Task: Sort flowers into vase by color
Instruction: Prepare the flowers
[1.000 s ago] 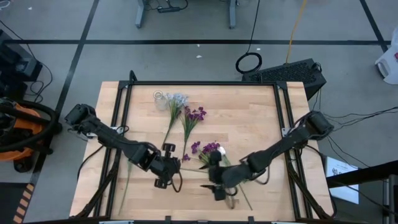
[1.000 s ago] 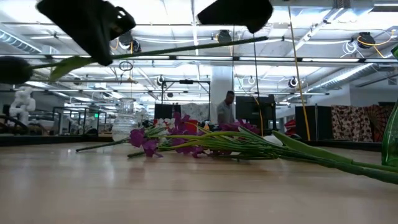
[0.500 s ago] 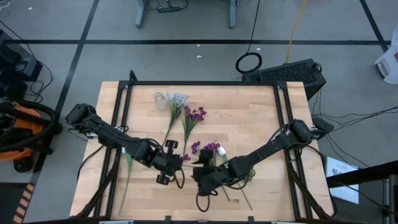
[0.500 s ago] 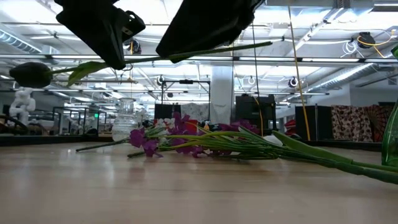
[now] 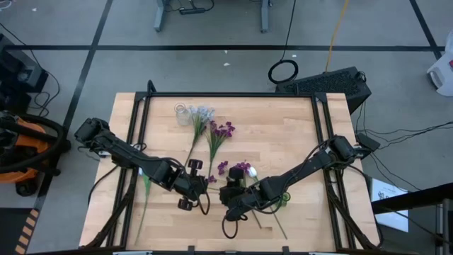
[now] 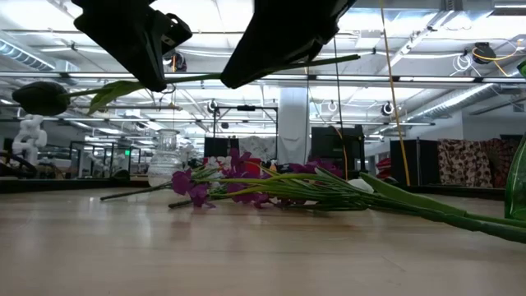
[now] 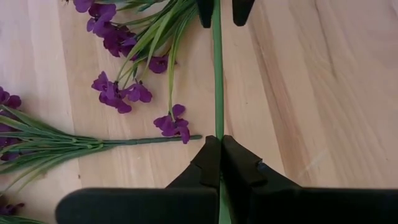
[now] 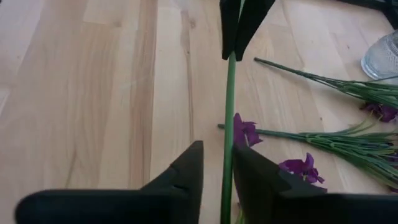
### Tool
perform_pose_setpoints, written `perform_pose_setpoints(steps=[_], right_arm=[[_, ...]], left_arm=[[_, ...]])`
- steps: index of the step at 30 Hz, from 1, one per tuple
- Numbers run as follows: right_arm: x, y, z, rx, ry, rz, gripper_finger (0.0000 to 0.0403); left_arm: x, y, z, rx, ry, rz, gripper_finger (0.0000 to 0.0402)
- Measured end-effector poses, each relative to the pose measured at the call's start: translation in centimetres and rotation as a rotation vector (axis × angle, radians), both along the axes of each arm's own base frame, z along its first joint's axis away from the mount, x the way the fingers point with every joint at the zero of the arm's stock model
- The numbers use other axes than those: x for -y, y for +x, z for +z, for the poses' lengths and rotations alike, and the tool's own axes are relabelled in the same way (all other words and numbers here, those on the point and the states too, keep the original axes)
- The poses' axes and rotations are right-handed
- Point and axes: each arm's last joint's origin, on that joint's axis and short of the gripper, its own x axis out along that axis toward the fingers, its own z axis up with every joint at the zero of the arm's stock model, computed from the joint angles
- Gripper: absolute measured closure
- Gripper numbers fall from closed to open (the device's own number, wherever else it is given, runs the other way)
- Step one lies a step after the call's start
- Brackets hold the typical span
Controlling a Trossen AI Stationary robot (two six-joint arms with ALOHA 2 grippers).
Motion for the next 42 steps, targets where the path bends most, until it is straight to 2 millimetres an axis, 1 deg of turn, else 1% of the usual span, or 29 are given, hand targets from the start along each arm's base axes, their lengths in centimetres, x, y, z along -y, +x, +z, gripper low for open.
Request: perform_pose_setpoints(steps=[8, 12, 15, 18, 21, 24, 27, 29, 32, 34, 38, 42], right_arm=[[0.0, 0.0, 0.0, 0.006, -0.001, -0.005, 0.0395], [0.0, 0.0, 0.0, 0.002, 0.006, -0.013, 0.0396], [-0.1, -0.2, -0.1, -0.008, 0.005, -0.012, 0.0399], [0.0, -0.2, -0.1, -0.013, 0.014, -0.028, 0.0400], [0.1, -0.5, -0.4, -0.046, 0.008, -0.041, 0.0401], [0.3, -0.8, -0.5, -0.075, 0.013, -0.064, 0.0401], [0.5, -1.5, 0.0, -0.102, 0.022, -0.096, 0.0402], [0.7, -2.3, 0.9, -0.115, 0.007, -0.134, 0.0402], [1.1, -4.1, 2.8, -0.118, -0.029, -0.194, 0.0402], [1.4, -5.6, 4.0, -0.132, -0.050, -0.234, 0.0402], [2.1, -9.1, 6.3, -0.167, -0.100, -0.345, 0.0402], [2.7, -12.5, 7.8, -0.190, -0.148, -0.475, 0.0403]], left_arm=[[0.0, 0.0, 0.0, 0.000, -0.002, 0.003, 0.0392], [0.1, 0.2, 0.1, 0.017, -0.024, 0.007, 0.0392], [0.2, 0.3, 0.2, 0.040, -0.058, 0.059, 0.0385], [0.2, 0.6, 0.4, 0.079, -0.079, 0.112, 0.0352], [0.2, 0.7, 0.5, 0.105, -0.079, 0.152, 0.0298], [0.6, 0.8, 0.8, 0.166, -0.023, 0.156, 0.0238], [0.9, 0.5, 0.8, 0.203, 0.047, 0.181, 0.0190], [1.1, 0.3, 0.9, 0.233, 0.102, 0.204, 0.0168], [1.5, -0.1, 1.0, 0.282, 0.176, 0.248, 0.0152], [1.9, -0.4, 1.1, 0.326, 0.216, 0.281, 0.0149], [2.5, -0.9, 1.3, 0.407, 0.273, 0.349, 0.0148], [3.0, -1.1, 1.5, 0.479, 0.268, 0.423, 0.0148]])
